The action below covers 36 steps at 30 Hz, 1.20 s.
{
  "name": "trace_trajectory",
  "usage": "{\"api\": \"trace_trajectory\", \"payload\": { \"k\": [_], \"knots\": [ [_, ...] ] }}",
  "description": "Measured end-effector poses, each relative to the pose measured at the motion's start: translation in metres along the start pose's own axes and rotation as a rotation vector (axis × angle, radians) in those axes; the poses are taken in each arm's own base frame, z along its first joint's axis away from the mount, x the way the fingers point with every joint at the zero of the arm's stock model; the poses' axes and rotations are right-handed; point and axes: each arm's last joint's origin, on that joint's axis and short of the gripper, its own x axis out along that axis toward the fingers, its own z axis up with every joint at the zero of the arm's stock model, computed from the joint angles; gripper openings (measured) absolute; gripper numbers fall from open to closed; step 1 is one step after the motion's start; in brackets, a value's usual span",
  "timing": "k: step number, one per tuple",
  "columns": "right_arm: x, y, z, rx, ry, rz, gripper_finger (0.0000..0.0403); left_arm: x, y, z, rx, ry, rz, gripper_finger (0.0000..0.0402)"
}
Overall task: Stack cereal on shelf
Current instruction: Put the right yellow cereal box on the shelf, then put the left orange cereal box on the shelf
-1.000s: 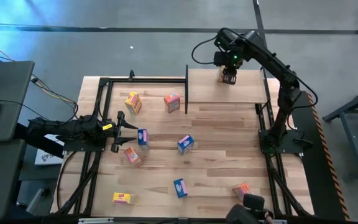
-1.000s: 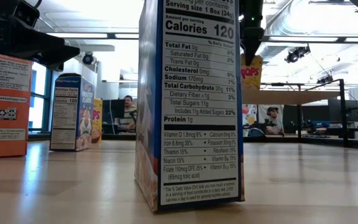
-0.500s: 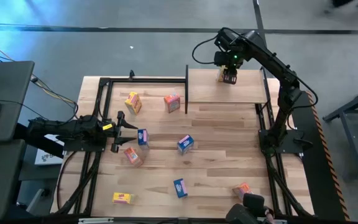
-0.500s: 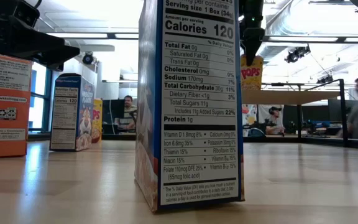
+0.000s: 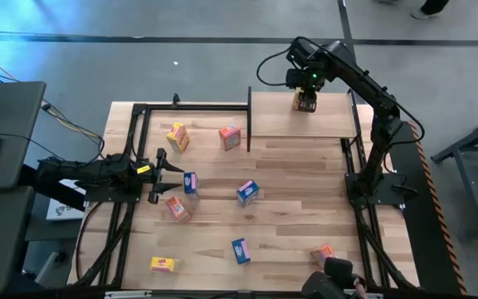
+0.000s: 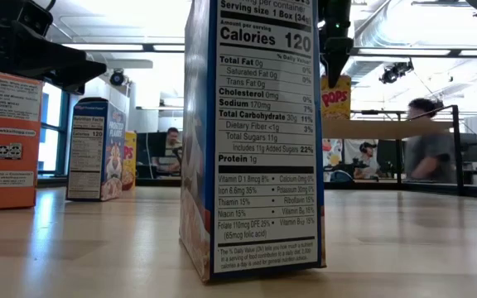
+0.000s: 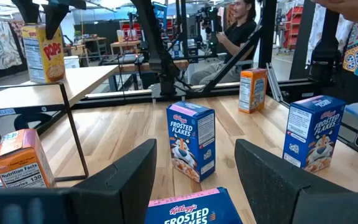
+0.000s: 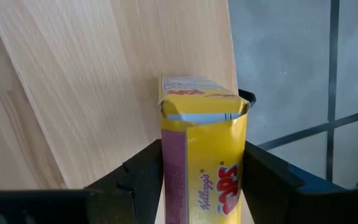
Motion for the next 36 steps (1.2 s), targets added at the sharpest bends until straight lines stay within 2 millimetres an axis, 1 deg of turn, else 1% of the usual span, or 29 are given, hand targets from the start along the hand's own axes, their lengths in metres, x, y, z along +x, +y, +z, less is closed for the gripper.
{"api": "trace_trajectory", "payload": {
  "k": [4,12,26,28,36],
  "knots": [
    [0.000,-0.001,-0.001,-0.004,0.011,-0.018,0.0190,0.000,0.000,0.000,0.000,0.000,0.000,0.0210],
    [0.000,-0.004,-0.002,0.005,0.017,-0.026,0.0227,0.000,0.000,0.000,0.000,0.000,0.000,0.0210],
    [-0.001,-0.005,-0.003,-0.004,0.026,-0.059,0.0227,0.000,0.000,0.000,0.000,0.000,0.000,0.0210],
    [-0.005,-0.005,-0.005,0.000,0.016,-0.073,0.0227,0.000,0.000,0.000,0.000,0.000,0.000,0.0210],
    [-0.030,-0.001,-0.019,0.017,-0.033,-0.139,0.0226,0.000,0.000,0.000,0.000,0.000,0.000,0.0210]
  ]
}}
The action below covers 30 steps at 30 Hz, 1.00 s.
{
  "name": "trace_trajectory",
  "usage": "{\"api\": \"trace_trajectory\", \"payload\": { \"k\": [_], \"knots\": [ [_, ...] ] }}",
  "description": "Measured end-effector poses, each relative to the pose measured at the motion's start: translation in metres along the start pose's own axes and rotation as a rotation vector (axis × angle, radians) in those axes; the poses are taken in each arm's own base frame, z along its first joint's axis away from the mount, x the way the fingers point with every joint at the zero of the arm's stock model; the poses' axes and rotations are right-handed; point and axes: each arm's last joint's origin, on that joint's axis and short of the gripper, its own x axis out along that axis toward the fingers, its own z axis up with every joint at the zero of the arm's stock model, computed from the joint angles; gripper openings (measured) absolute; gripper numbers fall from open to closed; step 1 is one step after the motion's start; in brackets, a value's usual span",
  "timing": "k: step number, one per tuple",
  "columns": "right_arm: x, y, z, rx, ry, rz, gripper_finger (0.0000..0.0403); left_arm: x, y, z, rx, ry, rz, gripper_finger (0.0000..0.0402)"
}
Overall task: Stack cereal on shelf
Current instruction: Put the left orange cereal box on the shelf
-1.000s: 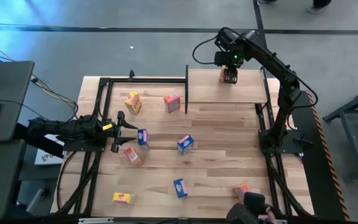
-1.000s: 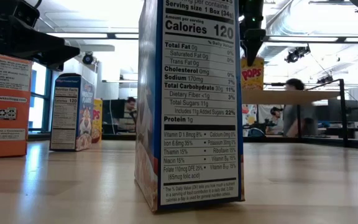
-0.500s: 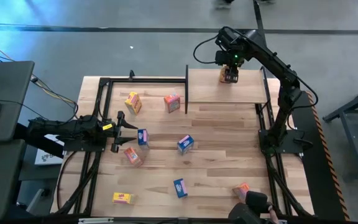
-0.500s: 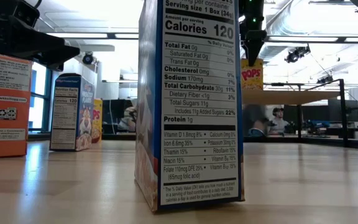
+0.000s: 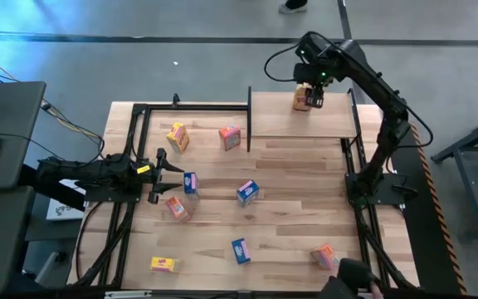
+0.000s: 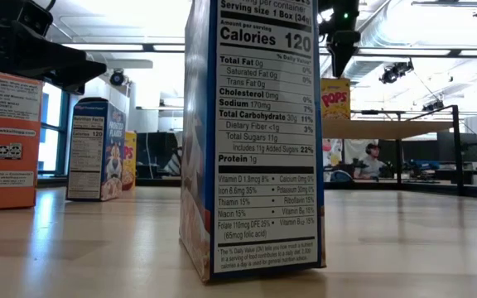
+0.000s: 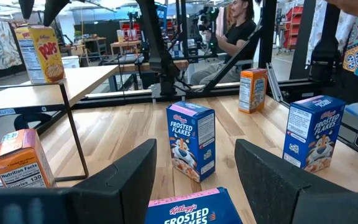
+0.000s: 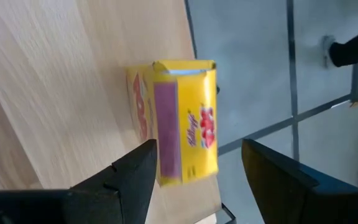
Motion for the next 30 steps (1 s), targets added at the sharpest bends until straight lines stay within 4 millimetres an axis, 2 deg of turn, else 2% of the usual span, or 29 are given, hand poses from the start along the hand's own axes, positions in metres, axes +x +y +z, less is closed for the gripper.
{"api": "trace_trajectory", "payload": {
  "k": [13,22,30],
  "knots": [
    [-0.044,0.007,-0.026,0.082,-0.151,0.006,0.0226,0.000,0.000,0.000,0.000,0.000,0.000,0.0210],
    [-0.079,0.020,-0.048,0.168,-0.365,0.200,0.0226,0.000,0.000,0.000,0.000,0.000,0.000,0.0210],
    [-0.102,0.044,-0.054,0.155,-0.493,0.398,0.0226,0.000,0.000,0.000,0.000,-0.001,0.000,0.0210]
  ]
}}
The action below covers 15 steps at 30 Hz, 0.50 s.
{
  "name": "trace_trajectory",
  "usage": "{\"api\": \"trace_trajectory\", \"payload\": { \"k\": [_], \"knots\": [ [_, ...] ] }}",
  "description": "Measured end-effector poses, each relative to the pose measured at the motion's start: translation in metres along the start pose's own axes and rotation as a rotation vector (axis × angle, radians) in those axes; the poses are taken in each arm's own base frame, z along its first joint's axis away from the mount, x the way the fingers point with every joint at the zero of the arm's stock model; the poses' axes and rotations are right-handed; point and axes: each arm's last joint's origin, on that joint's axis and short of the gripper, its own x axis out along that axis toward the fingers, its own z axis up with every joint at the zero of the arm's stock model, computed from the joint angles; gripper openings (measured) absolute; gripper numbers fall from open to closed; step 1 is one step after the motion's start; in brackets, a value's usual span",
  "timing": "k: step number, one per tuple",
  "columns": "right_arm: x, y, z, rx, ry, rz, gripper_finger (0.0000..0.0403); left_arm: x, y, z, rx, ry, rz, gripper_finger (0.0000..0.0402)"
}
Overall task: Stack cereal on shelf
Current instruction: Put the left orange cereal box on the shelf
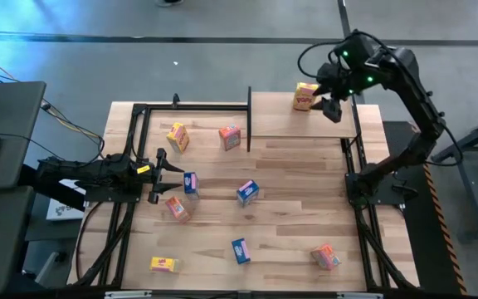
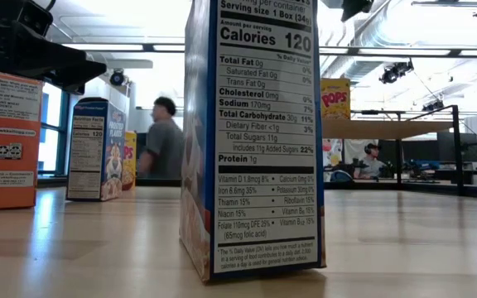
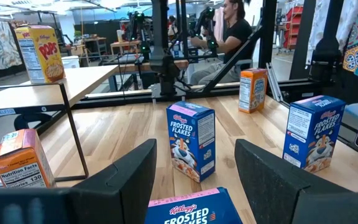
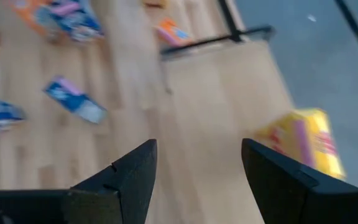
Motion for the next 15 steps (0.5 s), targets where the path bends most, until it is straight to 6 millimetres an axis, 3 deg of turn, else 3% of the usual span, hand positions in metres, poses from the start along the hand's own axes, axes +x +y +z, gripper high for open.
{"api": "trace_trajectory", "payload": {
  "k": [15],
  "knots": [
    [-0.003,0.063,0.006,-0.090,-0.019,0.146,0.0226,0.000,0.000,0.000,0.000,0.001,0.000,0.0210]
  ]
}}
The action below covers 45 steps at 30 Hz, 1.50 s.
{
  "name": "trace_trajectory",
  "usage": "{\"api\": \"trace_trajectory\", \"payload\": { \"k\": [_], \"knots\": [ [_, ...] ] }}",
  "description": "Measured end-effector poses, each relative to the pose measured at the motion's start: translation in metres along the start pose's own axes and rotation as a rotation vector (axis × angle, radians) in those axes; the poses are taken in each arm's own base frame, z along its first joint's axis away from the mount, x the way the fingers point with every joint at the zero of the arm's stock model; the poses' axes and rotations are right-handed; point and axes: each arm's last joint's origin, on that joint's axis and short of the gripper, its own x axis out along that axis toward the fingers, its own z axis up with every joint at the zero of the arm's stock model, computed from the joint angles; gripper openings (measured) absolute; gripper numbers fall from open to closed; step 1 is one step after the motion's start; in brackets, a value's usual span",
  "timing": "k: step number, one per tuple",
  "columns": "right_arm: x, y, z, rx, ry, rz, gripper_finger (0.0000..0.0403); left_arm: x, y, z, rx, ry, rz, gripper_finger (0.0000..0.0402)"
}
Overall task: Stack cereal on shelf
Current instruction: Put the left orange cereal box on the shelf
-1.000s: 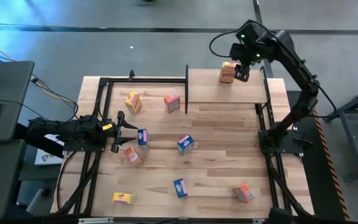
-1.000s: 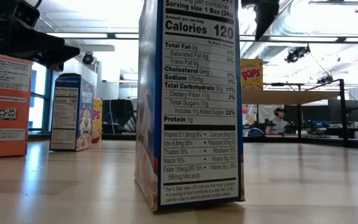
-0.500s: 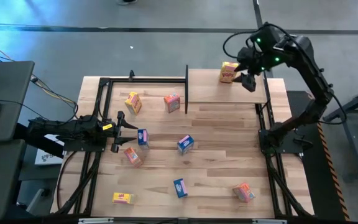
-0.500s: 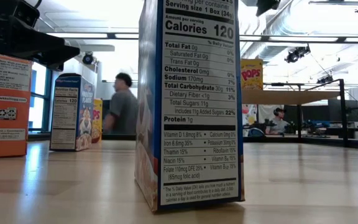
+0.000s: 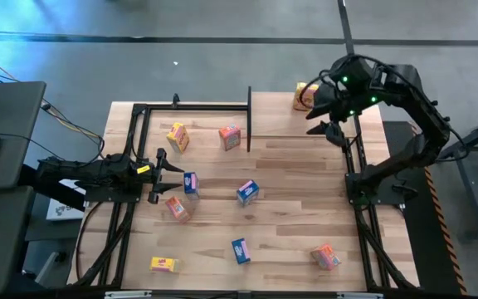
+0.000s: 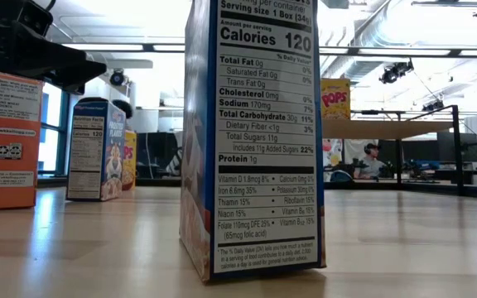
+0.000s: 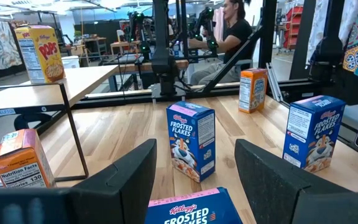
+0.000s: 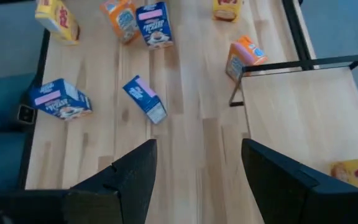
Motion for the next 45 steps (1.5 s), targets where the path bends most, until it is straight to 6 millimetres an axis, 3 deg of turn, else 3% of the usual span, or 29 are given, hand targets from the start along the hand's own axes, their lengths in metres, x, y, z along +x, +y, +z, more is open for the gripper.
{"api": "trace_trajectory", "payload": {
  "k": [22,45],
  "knots": [
    [0.008,0.042,0.015,-0.002,-0.078,-0.171,0.0226,0.000,0.001,0.003,-0.002,-0.032,0.025,0.0210],
    [0.008,0.043,0.017,-0.008,-0.106,-0.239,0.0226,0.000,0.001,0.006,-0.107,-0.066,0.022,0.0221]
  ]
}}
